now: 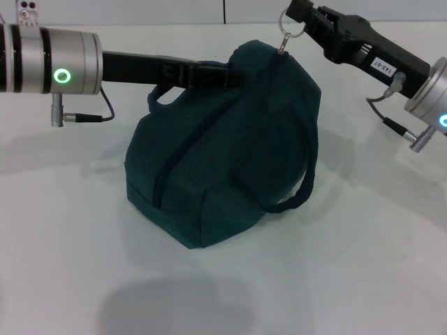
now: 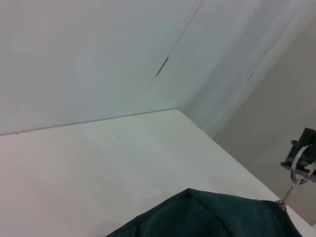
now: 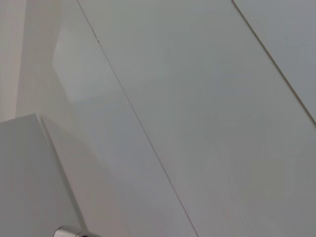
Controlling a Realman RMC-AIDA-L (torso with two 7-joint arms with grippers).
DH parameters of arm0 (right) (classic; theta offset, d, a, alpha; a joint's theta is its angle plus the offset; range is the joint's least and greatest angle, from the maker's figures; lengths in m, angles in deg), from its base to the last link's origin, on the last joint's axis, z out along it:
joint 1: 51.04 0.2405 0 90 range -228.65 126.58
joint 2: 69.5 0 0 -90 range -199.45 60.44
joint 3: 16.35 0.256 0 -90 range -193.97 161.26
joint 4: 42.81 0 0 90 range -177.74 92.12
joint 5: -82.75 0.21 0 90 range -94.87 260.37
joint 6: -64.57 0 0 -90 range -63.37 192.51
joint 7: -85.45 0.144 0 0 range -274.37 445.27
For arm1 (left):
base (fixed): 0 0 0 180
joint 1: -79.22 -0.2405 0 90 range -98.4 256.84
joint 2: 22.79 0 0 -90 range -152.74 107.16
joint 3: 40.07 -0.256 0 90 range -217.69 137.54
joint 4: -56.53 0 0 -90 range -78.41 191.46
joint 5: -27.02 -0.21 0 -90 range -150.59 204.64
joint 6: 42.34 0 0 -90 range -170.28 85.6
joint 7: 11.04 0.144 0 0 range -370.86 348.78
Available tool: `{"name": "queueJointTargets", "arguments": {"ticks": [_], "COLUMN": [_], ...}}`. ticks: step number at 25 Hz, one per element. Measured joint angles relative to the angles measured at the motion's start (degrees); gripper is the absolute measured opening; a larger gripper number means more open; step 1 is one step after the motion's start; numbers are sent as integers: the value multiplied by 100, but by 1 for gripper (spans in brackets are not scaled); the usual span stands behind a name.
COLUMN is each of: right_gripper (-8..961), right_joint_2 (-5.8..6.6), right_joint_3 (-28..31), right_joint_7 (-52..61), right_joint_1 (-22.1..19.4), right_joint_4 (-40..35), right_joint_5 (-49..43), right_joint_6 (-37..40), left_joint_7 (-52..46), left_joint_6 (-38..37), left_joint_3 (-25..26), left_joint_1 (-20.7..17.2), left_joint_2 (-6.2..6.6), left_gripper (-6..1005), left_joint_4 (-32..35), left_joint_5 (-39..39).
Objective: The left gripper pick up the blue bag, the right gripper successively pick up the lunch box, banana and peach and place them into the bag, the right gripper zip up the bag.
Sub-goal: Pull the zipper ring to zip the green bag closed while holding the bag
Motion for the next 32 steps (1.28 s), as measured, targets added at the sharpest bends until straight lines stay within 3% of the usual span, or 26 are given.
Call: {"name": "queueJointTargets", "arguments": {"ticks": [32], "right_gripper": [17], "right_joint_2": [-9], "right_joint_3": [68], "right_joint_7": [54], "right_joint_1": [-24], "right_joint_4": [298], "right_joint_5": [208], "right_joint_6": [-76], "left_joint_7": [95], "left_joint_6": [-2], "left_joint_3": [350], "left_joint_1": [-140], "left_joint_2": [14], "left_gripper": [189], "left_joint_4": [11], "left_joint_5": [236]}}
